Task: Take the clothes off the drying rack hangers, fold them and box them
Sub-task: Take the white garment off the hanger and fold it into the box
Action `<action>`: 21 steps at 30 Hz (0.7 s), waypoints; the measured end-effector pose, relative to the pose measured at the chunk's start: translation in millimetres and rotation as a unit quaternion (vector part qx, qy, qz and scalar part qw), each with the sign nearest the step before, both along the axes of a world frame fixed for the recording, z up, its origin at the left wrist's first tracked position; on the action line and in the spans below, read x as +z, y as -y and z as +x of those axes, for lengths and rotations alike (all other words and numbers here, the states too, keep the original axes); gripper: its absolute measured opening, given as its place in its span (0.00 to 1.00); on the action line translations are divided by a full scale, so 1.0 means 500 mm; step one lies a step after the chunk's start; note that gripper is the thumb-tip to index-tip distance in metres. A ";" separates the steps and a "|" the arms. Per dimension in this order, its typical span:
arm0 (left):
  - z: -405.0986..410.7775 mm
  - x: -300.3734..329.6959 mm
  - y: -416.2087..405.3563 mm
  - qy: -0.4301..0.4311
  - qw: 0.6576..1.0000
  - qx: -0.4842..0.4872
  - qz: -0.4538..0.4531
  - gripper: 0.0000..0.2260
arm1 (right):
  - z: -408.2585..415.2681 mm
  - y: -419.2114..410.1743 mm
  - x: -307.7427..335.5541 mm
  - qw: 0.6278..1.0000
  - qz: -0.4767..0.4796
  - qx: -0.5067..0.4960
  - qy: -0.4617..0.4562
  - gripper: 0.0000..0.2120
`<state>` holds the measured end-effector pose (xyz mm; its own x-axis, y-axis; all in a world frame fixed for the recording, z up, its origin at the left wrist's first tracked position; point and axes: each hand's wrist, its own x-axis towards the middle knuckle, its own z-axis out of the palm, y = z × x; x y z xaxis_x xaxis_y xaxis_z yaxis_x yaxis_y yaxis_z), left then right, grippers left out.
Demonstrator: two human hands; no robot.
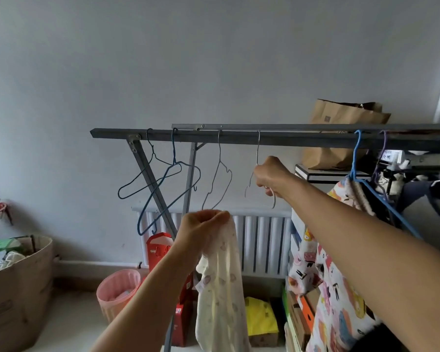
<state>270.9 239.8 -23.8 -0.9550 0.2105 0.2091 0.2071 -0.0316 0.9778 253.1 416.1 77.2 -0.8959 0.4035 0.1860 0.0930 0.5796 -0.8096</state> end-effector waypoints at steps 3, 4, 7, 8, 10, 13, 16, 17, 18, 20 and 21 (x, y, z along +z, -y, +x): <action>-0.002 0.008 0.000 0.014 1.000 0.002 0.010 0.05 | 0.003 0.000 -0.002 1.000 0.000 0.004 0.006 0.05; -0.003 0.011 0.000 0.020 1.000 -0.003 0.016 0.05 | 0.003 -0.002 -0.005 1.000 -0.006 0.004 0.014 0.05; -0.002 0.025 -0.001 0.038 0.998 -0.024 0.044 0.02 | 0.012 -0.012 -0.018 0.999 0.022 0.003 0.045 0.11; 0.001 0.031 -0.001 0.041 0.998 -0.027 0.049 0.03 | 0.021 -0.015 -0.021 0.995 0.086 -0.011 0.048 0.14; 0.006 0.044 -0.003 0.043 0.997 -0.028 0.052 0.06 | 0.050 -0.011 -0.022 0.962 0.266 -0.063 -0.013 0.16; 0.022 0.065 -0.005 0.046 0.996 -0.032 0.064 0.07 | 0.112 0.033 -0.023 0.931 0.312 0.003 -0.188 0.10; 0.038 0.086 -0.004 0.058 0.992 -0.059 0.098 0.14 | 0.161 0.081 -0.029 0.945 0.273 0.163 -0.075 0.21; 0.043 0.093 0.002 0.059 0.991 -0.057 0.104 0.16 | 0.171 0.092 -0.032 0.948 0.239 0.207 -0.028 0.23; 0.046 0.098 0.006 0.056 0.992 -0.056 0.101 0.17 | 0.177 0.093 -0.036 0.951 0.198 0.237 -0.003 0.23; 0.054 0.105 0.015 0.034 0.995 -0.061 0.077 0.16 | 0.179 0.090 -0.043 0.958 0.121 0.258 -0.018 0.22; 0.058 0.107 0.016 0.019 0.996 -0.065 0.062 0.14 | 0.178 0.085 -0.048 0.960 0.100 0.258 -0.034 0.22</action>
